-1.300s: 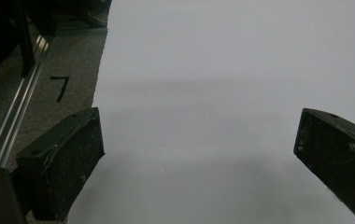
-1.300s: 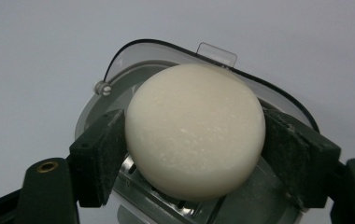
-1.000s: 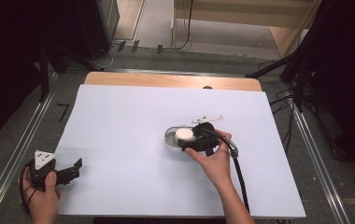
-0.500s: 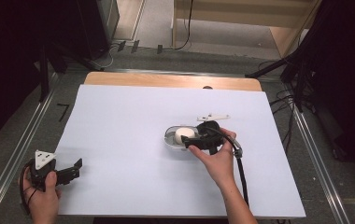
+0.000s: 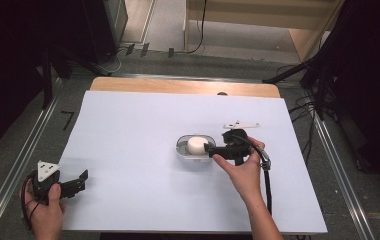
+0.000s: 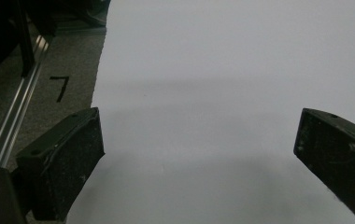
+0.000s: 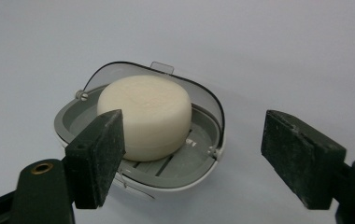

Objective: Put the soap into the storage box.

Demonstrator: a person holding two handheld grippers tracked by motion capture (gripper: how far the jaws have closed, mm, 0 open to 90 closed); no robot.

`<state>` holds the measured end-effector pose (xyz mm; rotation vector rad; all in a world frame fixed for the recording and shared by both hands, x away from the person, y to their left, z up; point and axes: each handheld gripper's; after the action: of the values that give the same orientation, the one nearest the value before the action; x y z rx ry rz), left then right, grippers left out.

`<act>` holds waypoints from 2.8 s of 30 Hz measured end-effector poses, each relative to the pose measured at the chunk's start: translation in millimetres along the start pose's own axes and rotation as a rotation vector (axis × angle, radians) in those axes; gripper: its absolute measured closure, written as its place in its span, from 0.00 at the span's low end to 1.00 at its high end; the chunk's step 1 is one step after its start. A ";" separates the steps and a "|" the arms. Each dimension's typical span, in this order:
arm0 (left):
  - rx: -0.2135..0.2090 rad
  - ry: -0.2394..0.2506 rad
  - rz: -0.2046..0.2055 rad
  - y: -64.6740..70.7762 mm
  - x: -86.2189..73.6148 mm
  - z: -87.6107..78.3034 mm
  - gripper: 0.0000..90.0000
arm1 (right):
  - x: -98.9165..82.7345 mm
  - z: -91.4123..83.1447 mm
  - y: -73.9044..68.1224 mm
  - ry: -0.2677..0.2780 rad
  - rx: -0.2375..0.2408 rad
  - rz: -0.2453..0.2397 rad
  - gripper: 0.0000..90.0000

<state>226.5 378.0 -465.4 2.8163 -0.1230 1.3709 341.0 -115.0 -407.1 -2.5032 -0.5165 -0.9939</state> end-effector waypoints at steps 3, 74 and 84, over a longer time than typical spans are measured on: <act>0.000 0.000 -0.001 0.1 0.0 0.0 0.02 | -3.4 -3.6 6.6 0.004 -0.007 0.010 0.25; 0.018 0.000 0.015 2.7 -0.2 -0.3 0.02 | -129.8 -87.8 137.8 0.131 -0.167 0.201 0.15; 0.016 -0.001 0.016 2.6 -0.1 -0.2 0.02 | -148.5 -102.3 151.4 0.148 -0.197 0.222 0.15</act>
<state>226.1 375.4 -465.5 2.8350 -0.1350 1.3807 253.8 -322.0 -477.8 -2.5586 -0.0963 -1.1778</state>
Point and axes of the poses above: each handheld gripper's, and its own axes: z roughly forward along the jaws, x roughly out of its top, y roughly to its right
